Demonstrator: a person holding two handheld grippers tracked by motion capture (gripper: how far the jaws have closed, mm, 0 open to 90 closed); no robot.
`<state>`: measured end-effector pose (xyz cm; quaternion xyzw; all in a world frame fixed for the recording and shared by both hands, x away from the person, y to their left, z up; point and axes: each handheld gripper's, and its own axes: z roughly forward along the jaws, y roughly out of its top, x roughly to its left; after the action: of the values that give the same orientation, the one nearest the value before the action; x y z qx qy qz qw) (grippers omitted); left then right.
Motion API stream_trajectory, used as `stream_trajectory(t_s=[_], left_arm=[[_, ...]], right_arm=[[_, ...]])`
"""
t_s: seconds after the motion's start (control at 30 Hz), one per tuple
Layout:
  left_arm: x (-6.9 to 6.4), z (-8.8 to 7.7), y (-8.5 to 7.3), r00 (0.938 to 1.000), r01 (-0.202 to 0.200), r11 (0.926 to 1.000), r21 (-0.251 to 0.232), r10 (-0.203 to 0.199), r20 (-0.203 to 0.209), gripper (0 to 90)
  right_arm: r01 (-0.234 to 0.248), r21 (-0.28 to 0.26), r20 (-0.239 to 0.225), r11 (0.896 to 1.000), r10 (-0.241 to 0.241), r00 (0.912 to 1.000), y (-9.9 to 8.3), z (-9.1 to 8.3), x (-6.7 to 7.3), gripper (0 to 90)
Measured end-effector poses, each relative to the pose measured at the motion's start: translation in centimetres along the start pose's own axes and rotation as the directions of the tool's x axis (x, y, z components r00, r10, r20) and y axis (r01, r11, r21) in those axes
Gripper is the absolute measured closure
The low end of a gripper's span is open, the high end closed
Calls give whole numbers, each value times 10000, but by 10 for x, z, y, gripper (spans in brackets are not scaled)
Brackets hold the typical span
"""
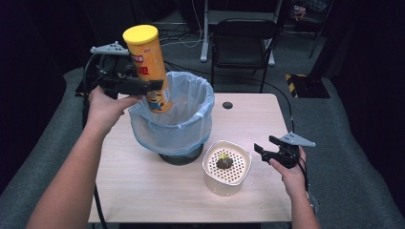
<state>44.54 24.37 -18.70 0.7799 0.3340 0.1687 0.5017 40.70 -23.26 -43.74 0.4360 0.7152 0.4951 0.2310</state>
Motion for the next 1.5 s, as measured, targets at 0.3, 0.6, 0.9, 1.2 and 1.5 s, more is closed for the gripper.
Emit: stream_trajectory(t_s=[0.3, 0.6, 0.9, 1.2, 1.5], left_arm=[[4, 38, -7, 9998, -76, 9999, 78, 78, -176, 244], [12, 66, -15, 9996, -10, 9985, 541, 27, -298, 243], [19, 78, -19, 9993, 360, 9945, 983, -367, 49, 238], [21, 75, -21, 9979, 450, 9928, 1108, -394, -521, 94], [25, 50, -30, 9974, 604, 9944, 869, -568, -436, 133]], right_arm=[[63, 10, 4, 10000, -63, 10000, -1, 2, 0, 237], [50, 22, -46, 10000, -50, 10000, -2, 3, -1, 238], [-85, -36, -81, 10000, 85, 9999, -3, 3, -3, 237], [-178, 42, -116, 9998, 178, 9998, -5, 6, -5, 237], [-137, 72, -155, 9999, 138, 9998, -5, 5, -3, 237]])
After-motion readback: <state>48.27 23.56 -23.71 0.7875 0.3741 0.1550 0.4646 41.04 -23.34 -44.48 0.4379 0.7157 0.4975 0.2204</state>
